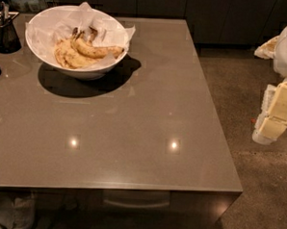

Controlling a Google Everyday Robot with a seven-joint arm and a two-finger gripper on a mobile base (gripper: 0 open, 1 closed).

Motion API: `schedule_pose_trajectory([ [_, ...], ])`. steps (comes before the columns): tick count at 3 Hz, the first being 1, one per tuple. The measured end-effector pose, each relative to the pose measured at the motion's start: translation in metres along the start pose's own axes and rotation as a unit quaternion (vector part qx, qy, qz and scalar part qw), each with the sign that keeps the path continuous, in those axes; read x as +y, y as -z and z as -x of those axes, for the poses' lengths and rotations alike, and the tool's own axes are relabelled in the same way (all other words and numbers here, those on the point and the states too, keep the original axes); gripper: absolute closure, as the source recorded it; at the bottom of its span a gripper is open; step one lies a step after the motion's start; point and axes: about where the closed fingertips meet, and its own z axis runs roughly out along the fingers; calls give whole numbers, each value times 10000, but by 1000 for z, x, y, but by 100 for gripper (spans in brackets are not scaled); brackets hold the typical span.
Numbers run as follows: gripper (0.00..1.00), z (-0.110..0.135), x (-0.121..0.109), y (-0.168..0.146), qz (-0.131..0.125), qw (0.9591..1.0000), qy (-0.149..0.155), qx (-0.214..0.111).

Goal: Pick banana from white bowl

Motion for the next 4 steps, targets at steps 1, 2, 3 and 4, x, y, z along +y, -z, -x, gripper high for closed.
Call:
schedule_pose_trajectory([
  [1, 0, 0, 0, 0, 0, 10000, 0, 0],
  [2, 0, 10, -12, -3, 98, 9997, -203, 93],
  [3, 0, 38, -43, -18, 379, 9978, -491, 236],
  [4, 0, 65, -78, -40, 503, 9966, -620, 225],
])
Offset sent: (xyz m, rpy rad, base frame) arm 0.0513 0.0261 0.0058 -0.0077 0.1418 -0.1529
